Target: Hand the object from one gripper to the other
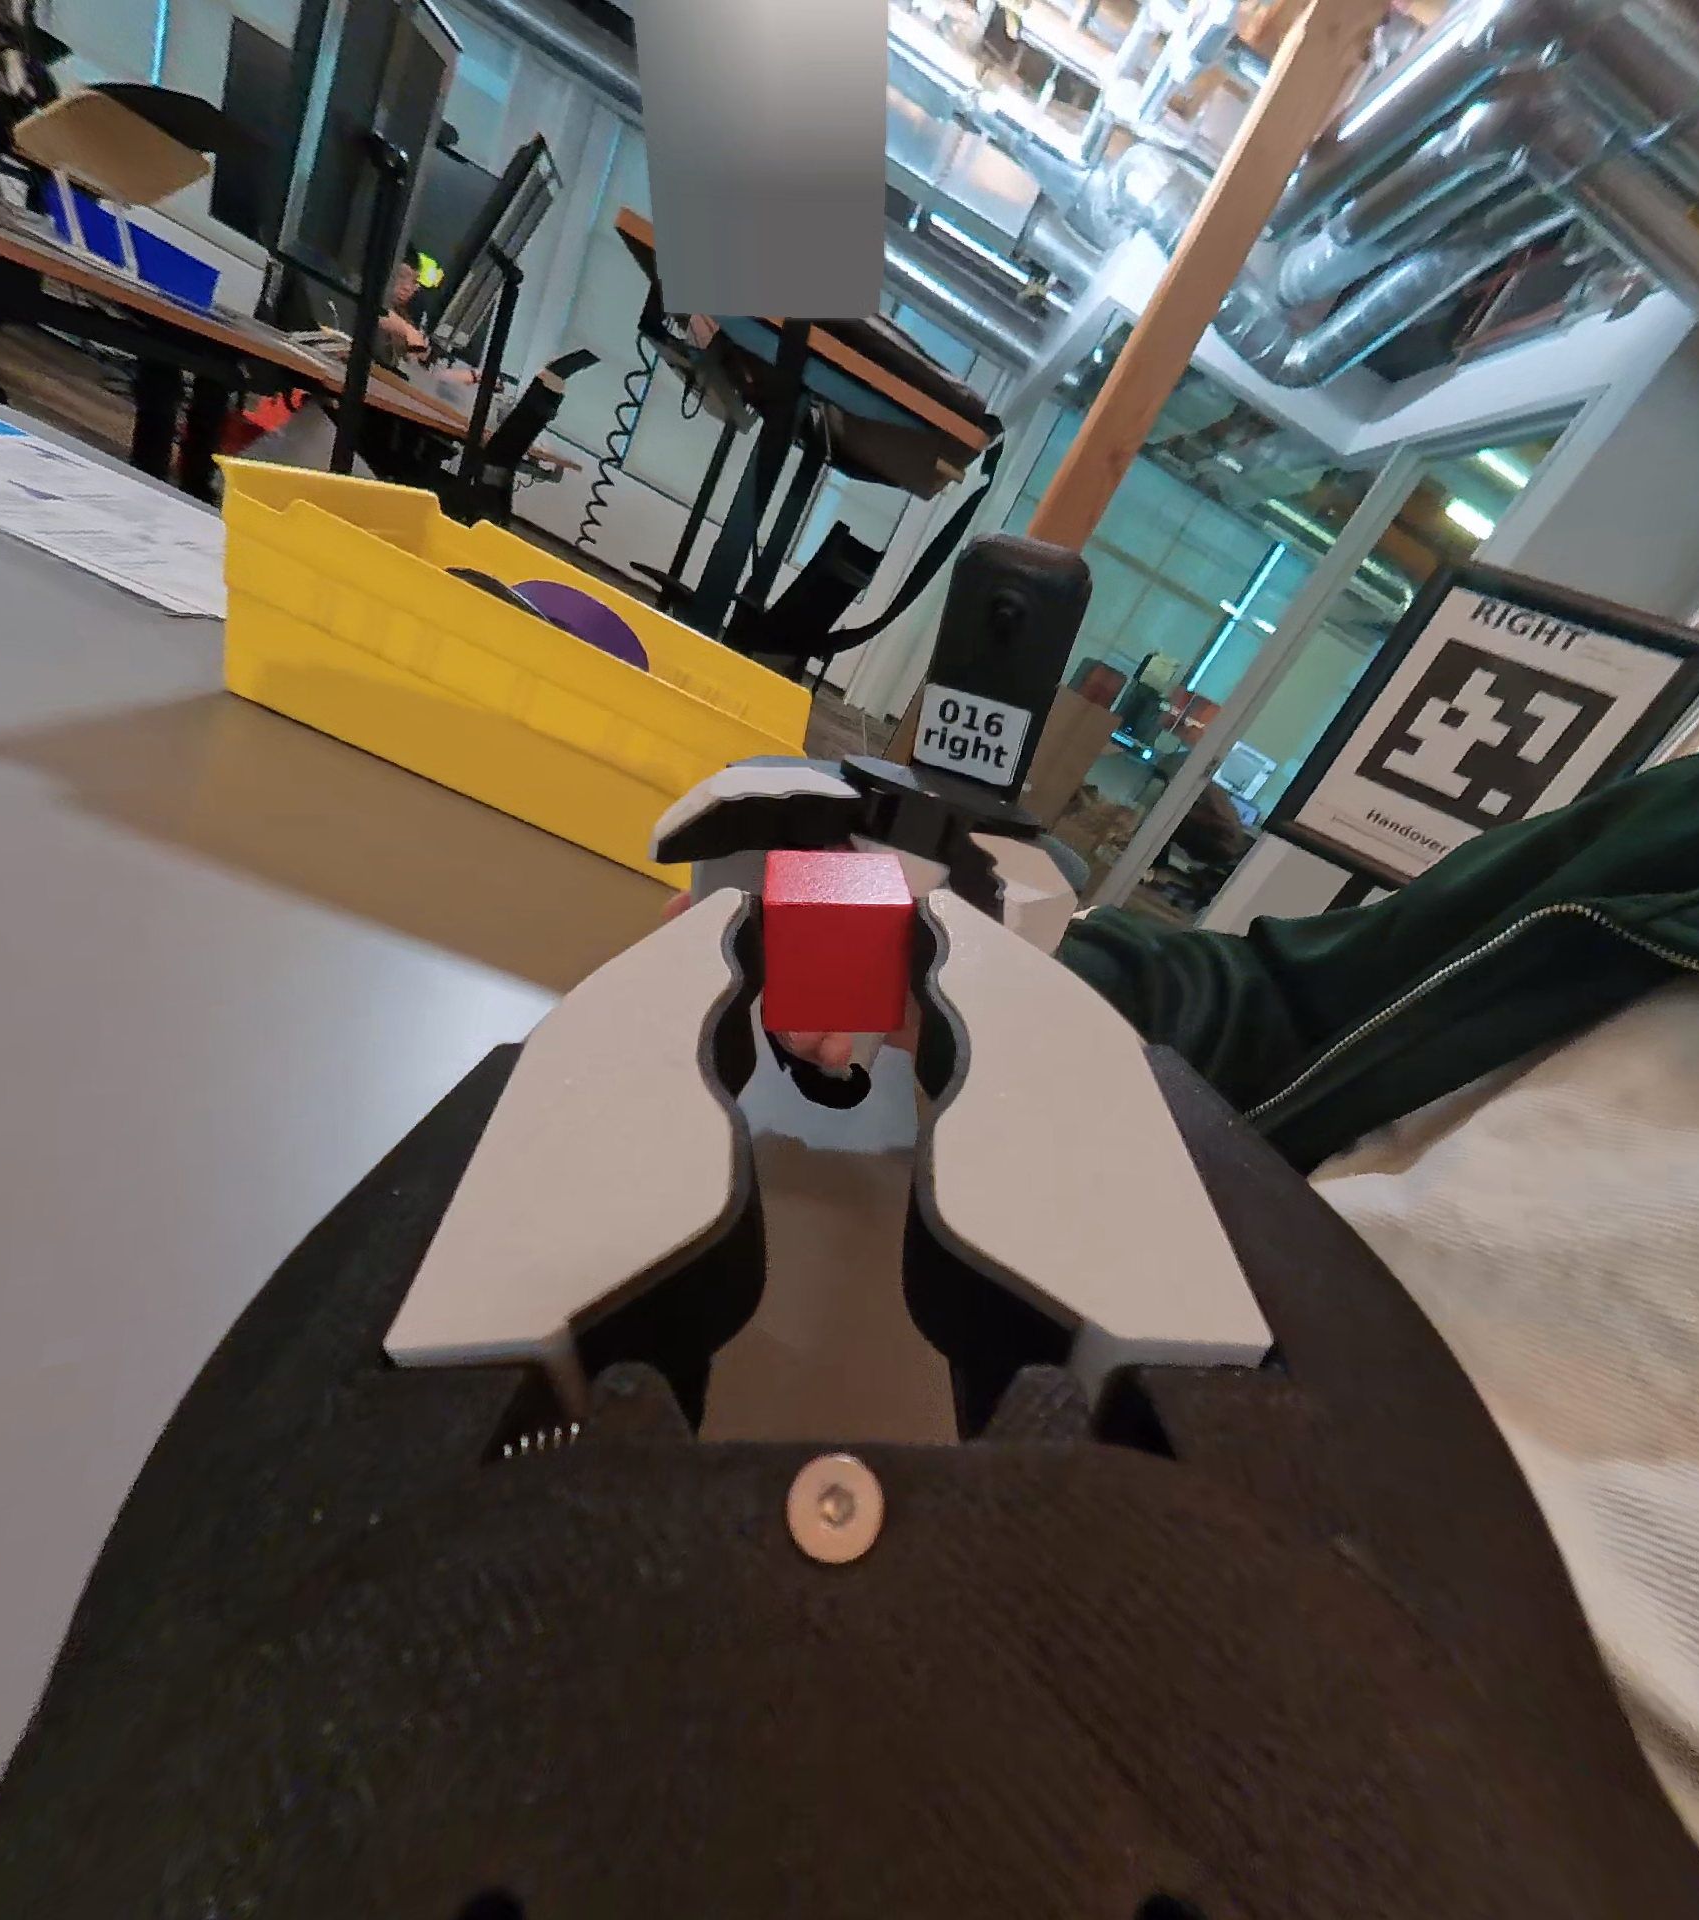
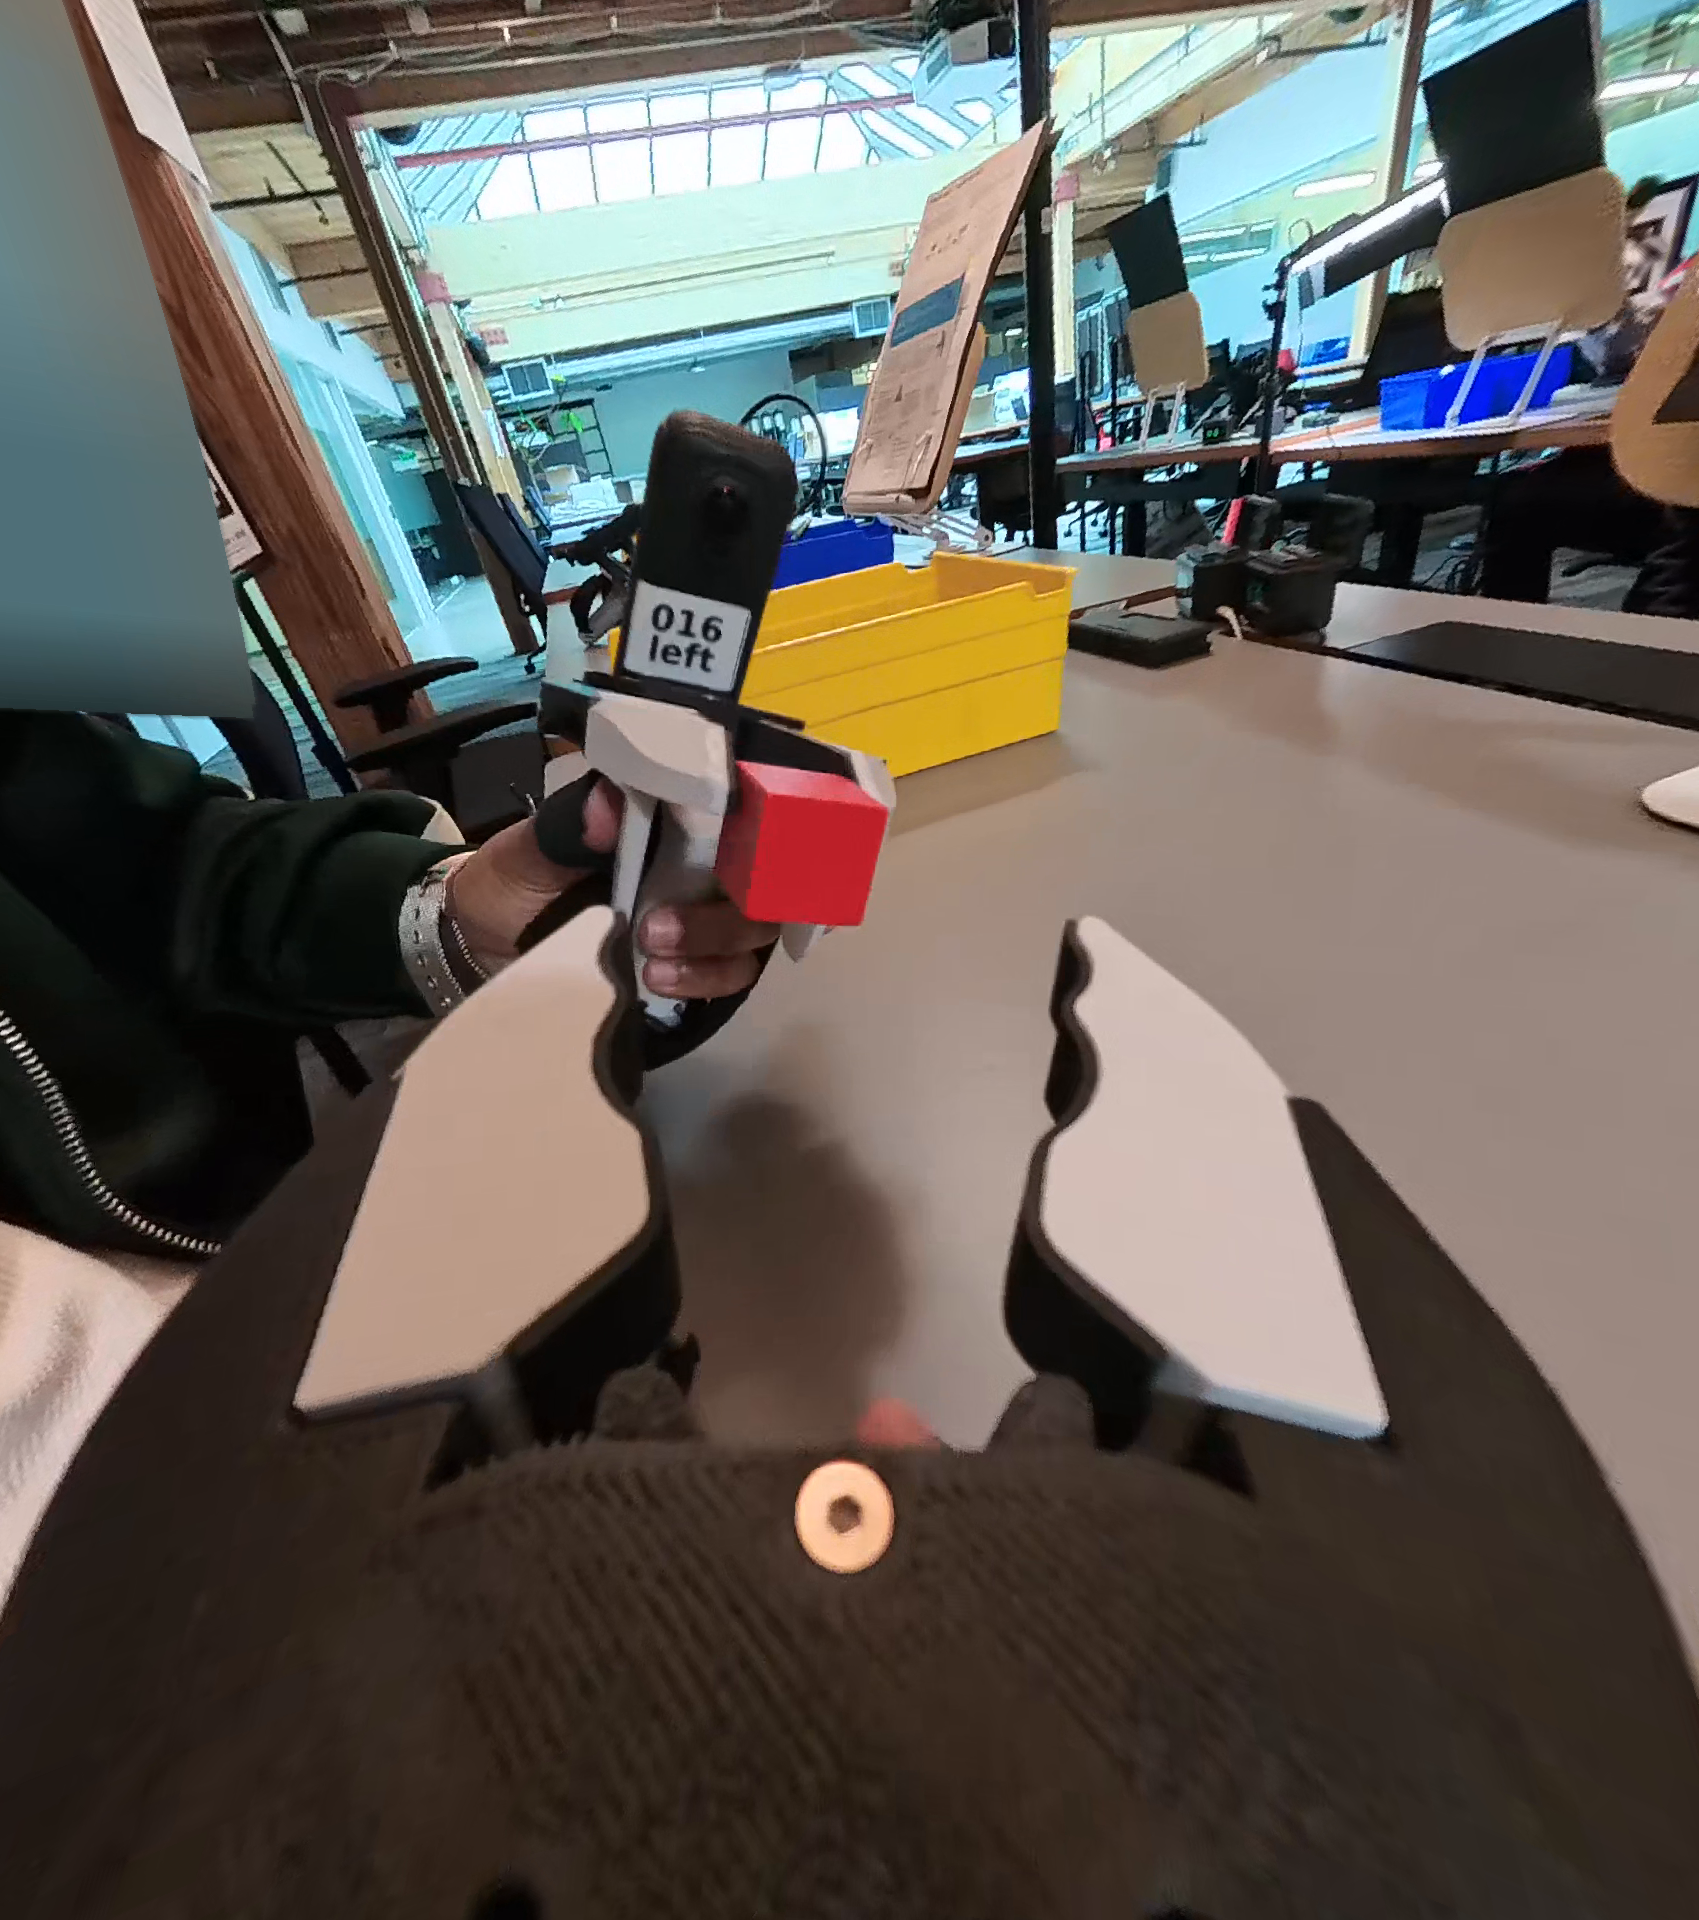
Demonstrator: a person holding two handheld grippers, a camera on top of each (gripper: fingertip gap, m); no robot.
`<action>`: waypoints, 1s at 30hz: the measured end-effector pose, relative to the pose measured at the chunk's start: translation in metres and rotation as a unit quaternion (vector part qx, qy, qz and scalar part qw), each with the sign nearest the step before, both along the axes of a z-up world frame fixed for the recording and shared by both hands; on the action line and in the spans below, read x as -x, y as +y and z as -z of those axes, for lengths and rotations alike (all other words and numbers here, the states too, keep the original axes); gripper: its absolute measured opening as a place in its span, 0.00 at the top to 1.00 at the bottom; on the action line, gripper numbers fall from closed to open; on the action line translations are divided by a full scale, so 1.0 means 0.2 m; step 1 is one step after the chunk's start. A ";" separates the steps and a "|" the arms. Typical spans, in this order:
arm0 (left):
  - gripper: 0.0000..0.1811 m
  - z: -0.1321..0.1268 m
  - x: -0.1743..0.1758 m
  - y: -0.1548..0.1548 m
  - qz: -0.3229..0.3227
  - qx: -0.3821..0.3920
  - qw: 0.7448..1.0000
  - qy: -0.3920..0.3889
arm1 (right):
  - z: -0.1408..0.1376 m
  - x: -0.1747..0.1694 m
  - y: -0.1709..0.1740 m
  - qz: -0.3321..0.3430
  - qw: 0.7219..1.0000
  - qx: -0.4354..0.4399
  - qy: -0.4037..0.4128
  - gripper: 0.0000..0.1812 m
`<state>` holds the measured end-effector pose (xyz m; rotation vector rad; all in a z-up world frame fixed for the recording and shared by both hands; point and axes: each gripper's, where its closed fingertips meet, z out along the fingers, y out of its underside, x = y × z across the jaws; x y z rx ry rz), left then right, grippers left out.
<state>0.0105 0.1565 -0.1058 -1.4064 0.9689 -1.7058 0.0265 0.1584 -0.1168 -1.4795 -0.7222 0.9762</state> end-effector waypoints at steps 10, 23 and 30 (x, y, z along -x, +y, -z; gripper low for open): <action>0.85 0.02 -0.02 -0.02 -0.003 -0.028 0.999 0.016 | -0.02 -0.02 0.00 0.004 1.000 -0.006 0.006 0.63; 0.85 0.02 -0.01 -0.01 -0.006 -0.020 1.000 0.011 | -0.02 -0.02 0.00 -0.001 1.000 -0.005 0.006 0.65; 0.85 0.02 -0.01 0.00 0.002 0.013 1.000 -0.003 | -0.03 -0.02 0.00 0.004 1.000 -0.014 0.003 0.65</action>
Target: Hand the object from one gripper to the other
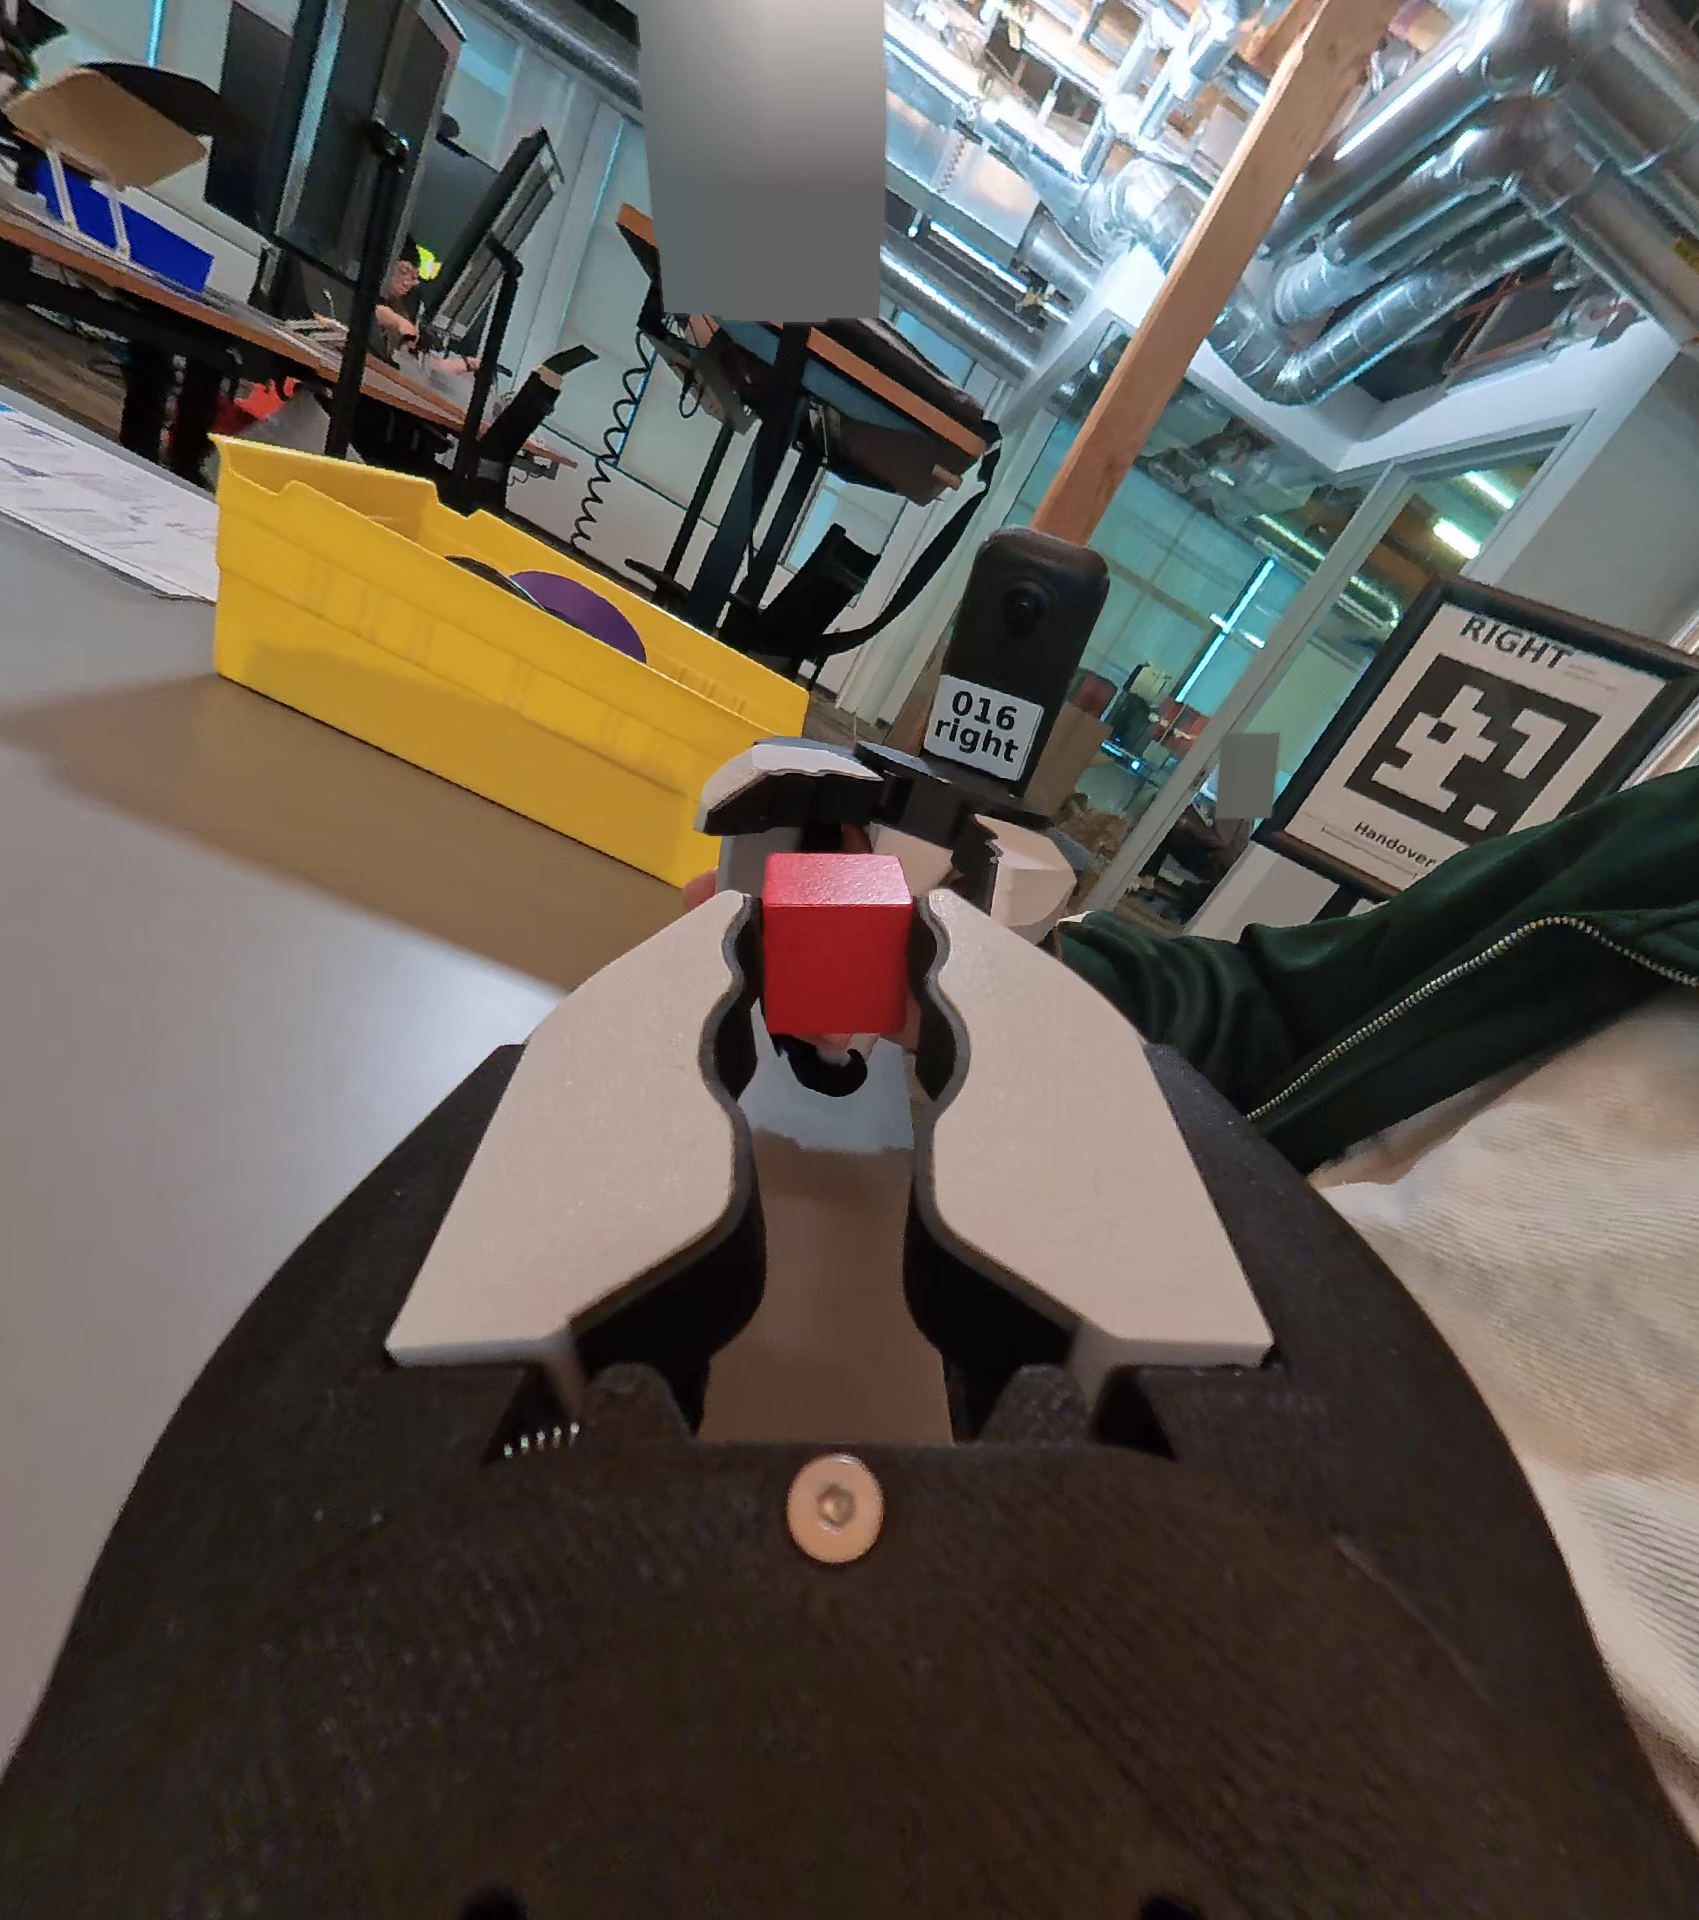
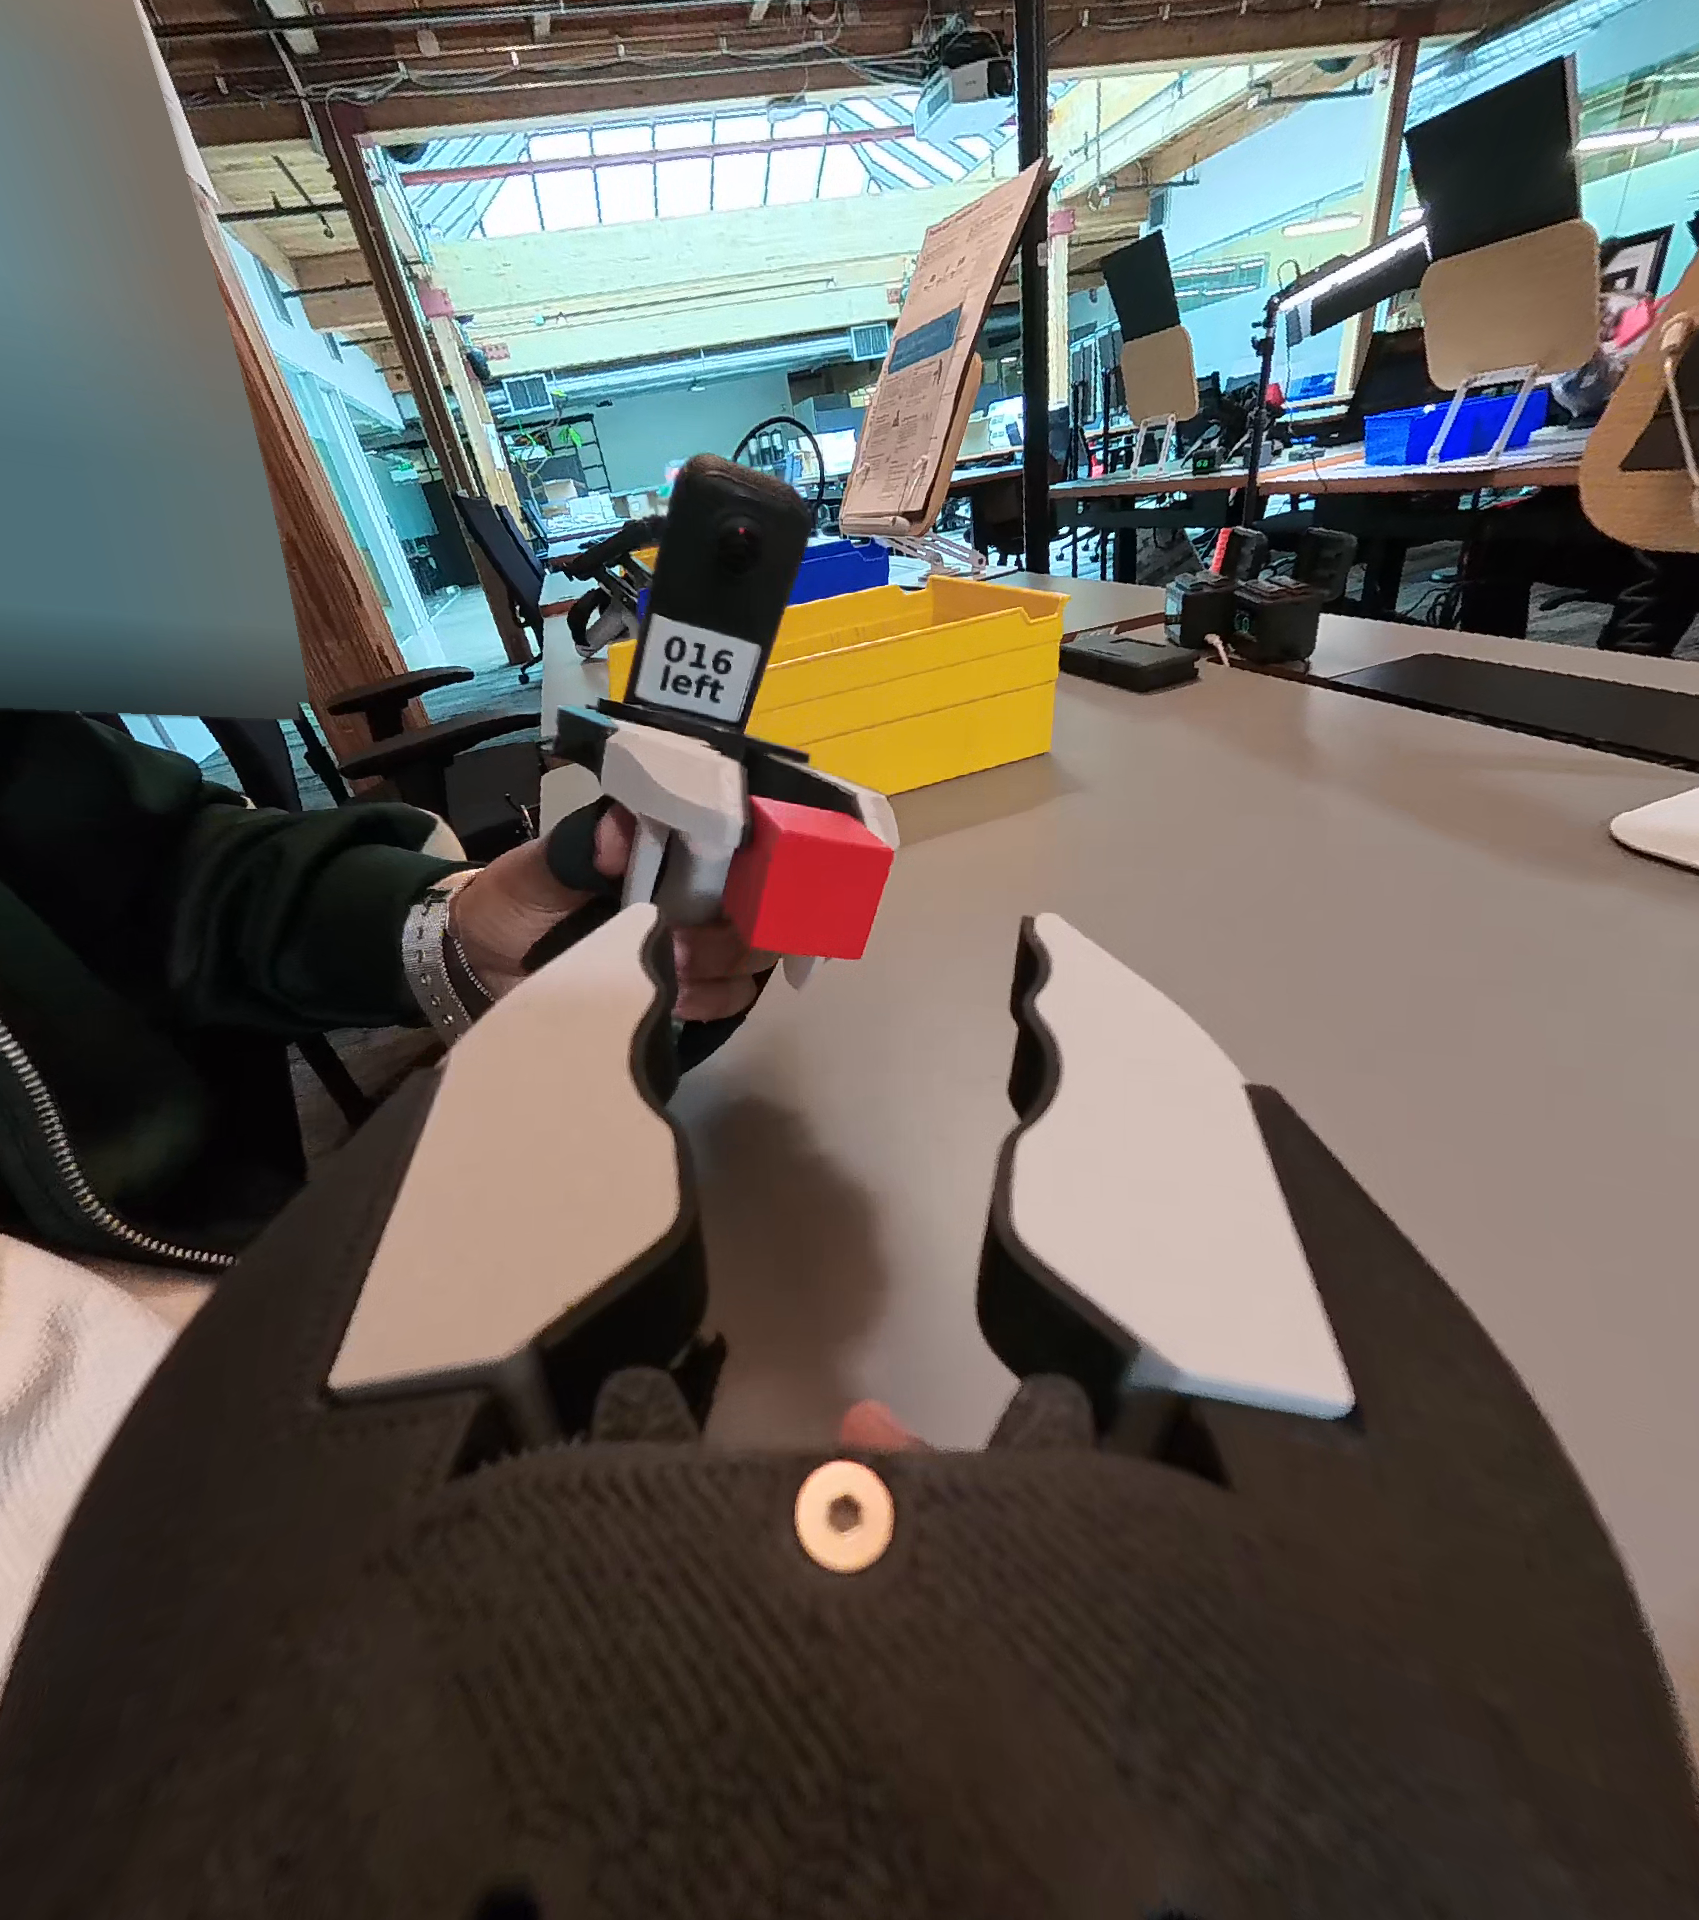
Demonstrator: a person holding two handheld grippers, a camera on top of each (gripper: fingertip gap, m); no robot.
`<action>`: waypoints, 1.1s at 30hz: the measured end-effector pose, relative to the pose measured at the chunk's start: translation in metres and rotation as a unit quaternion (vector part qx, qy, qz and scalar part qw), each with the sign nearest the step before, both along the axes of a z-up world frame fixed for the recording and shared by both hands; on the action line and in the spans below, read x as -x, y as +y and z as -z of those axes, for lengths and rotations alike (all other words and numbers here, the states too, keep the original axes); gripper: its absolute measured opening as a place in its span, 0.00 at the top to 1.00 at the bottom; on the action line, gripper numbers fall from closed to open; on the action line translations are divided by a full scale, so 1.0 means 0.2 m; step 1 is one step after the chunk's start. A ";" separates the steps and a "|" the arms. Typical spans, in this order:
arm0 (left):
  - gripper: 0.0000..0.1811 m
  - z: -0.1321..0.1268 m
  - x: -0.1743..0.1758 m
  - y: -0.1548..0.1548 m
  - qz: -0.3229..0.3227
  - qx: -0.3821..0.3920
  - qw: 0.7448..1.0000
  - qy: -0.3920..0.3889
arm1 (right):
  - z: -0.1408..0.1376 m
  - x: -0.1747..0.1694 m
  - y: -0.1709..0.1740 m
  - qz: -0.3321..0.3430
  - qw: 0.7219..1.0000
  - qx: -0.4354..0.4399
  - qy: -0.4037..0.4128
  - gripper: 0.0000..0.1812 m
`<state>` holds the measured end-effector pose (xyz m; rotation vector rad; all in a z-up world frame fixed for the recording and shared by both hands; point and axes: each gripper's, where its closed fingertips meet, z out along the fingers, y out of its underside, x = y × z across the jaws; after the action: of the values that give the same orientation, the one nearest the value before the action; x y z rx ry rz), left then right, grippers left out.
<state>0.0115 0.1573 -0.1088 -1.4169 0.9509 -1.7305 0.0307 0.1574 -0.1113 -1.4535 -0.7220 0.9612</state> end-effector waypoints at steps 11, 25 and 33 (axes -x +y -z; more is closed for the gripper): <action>0.84 0.02 -0.02 -0.07 0.094 0.112 0.989 -0.004 | -0.03 0.04 -0.10 0.000 0.966 -0.217 -0.138 0.72; 0.84 0.04 -0.04 -0.18 0.220 0.257 0.941 -0.007 | 0.04 0.11 -0.18 -0.024 0.927 -0.302 -0.222 0.85; 0.84 0.05 -0.05 -0.21 0.228 0.243 0.943 -0.003 | 0.07 0.13 -0.20 -0.040 0.932 -0.285 -0.221 0.83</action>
<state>0.0217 0.1160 -0.1179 -1.5706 0.9386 -2.4423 0.0041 0.1181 -0.1247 -1.1237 -1.2793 0.4134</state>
